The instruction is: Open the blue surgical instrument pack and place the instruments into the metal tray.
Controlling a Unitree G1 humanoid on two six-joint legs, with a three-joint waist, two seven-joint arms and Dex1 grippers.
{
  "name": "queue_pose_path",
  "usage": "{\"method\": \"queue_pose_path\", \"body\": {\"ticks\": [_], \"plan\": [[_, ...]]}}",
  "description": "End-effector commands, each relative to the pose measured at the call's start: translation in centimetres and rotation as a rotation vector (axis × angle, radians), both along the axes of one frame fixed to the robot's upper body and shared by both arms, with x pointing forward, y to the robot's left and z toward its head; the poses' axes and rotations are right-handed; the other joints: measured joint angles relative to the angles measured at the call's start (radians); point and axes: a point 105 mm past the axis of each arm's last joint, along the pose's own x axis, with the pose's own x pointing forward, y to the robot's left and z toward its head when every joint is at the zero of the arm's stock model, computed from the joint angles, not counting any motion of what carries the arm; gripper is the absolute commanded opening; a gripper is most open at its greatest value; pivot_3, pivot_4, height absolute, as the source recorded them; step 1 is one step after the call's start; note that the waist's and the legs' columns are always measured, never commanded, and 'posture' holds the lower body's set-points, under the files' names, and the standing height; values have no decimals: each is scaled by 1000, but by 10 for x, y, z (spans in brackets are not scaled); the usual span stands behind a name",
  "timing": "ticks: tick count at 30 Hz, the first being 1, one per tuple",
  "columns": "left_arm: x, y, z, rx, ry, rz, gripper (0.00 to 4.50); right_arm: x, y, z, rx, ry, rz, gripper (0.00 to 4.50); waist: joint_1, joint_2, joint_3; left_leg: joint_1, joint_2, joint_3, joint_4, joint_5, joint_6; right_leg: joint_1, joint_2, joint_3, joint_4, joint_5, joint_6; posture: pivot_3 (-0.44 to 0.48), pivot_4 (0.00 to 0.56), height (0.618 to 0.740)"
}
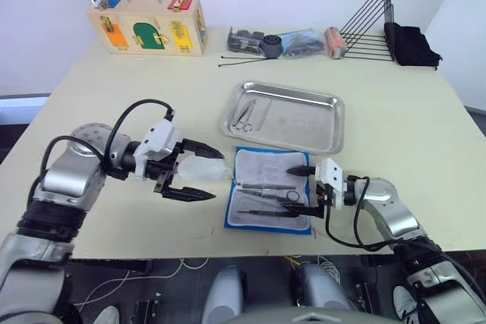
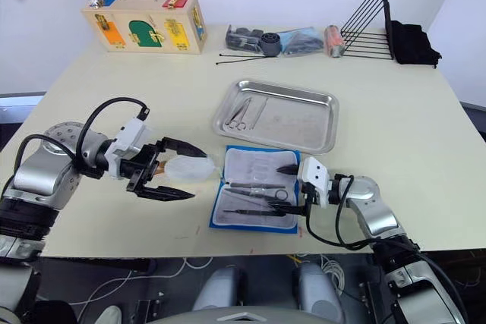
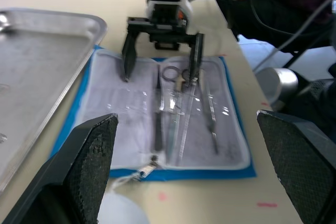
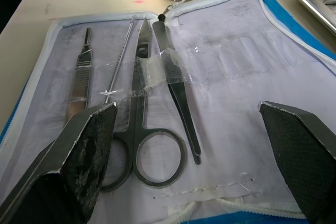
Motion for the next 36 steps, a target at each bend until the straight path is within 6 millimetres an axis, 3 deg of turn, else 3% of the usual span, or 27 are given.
{"method": "queue_pose_path", "body": {"ticks": [1, 8, 14, 18, 22, 32, 36], "plan": [[-13, 7, 10, 19, -17, -86, 4469, -16, -26, -50, -142, 192, -28, 4500, 6, 1, 2, 0, 0, 0, 0, 0, 0, 0, 0, 0, 0, 0, 0, 0, 150, 740], [-11, 20, 12, 68, -21, -70, 4469, -13, -32, -45, -144, 174, 3, 4500, 24, 3, 4, 0, 0, 1, 0, 0, 0, 0, 0, 0, -1, 0, 0, 0, 150, 740], [-8, 16, 10, 53, -18, -76, 4469, -13, -35, -44, -150, 154, 25, 4500, 25, 2, 4, -1, 0, 1, 0, 0, 0, 0, 0, 0, -1, -1, -2, 0, 150, 740], [-6, 9, 9, 31, -32, -95, 4469, -11, -35, -43, -146, 150, 24, 4500, 25, 2, 4, -1, 0, 1, 0, 0, 0, 0, 0, 0, -2, 0, 0, 0, 150, 740], [8, -1, 3, 38, -93, -70, 4469, -9, -35, -43, -144, 143, 13, 4500, 27, 2, 4, -1, 0, 1, 1, 0, 0, 0, 0, -1, -2, 0, 0, 0, 150, 740], [35, -36, -25, 55, -119, -47, 4469, -9, -30, -45, -137, 143, 6, 4500, 24, 2, 4, -1, -1, 1, 1, 0, 0, 0, 0, 0, -2, 0, 0, 0, 150, 740], [45, -49, -33, 49, -142, -40, 3340, -8, -27, -44, -132, 141, 3, 4500, 23, 1, 4, -1, -1, 1, 1, 0, 0, 1, 1, 1, -1, 1, 0, 0, 150, 740]]}}
